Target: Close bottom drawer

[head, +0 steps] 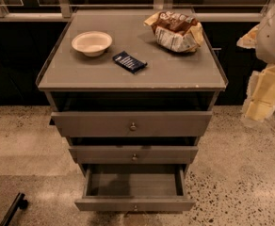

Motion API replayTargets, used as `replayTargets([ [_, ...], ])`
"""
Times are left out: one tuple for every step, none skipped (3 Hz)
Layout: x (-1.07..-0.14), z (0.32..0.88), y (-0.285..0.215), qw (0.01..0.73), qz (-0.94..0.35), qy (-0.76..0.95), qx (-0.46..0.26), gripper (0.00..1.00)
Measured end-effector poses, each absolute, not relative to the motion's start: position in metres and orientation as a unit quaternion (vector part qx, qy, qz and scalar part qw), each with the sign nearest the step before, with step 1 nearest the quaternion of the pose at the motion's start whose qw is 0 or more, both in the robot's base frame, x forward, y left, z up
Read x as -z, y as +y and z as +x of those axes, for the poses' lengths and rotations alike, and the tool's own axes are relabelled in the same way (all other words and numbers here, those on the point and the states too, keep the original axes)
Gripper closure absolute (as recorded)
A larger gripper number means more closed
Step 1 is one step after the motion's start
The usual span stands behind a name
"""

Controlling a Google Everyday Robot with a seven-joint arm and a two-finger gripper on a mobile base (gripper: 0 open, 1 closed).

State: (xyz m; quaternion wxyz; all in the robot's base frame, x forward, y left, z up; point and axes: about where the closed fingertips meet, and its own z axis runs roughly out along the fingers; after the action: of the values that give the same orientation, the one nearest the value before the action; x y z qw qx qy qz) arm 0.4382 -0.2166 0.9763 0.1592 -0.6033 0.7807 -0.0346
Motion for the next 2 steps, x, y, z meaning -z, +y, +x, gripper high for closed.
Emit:
replayTargets([
  [-0.9764,0.4382,-0.2166,0.159,-0.603,0.781,0.035,0.0],
  [-0.9827,0.4358,-0.2136,0.176,-0.607,0.774,0.043,0.0],
])
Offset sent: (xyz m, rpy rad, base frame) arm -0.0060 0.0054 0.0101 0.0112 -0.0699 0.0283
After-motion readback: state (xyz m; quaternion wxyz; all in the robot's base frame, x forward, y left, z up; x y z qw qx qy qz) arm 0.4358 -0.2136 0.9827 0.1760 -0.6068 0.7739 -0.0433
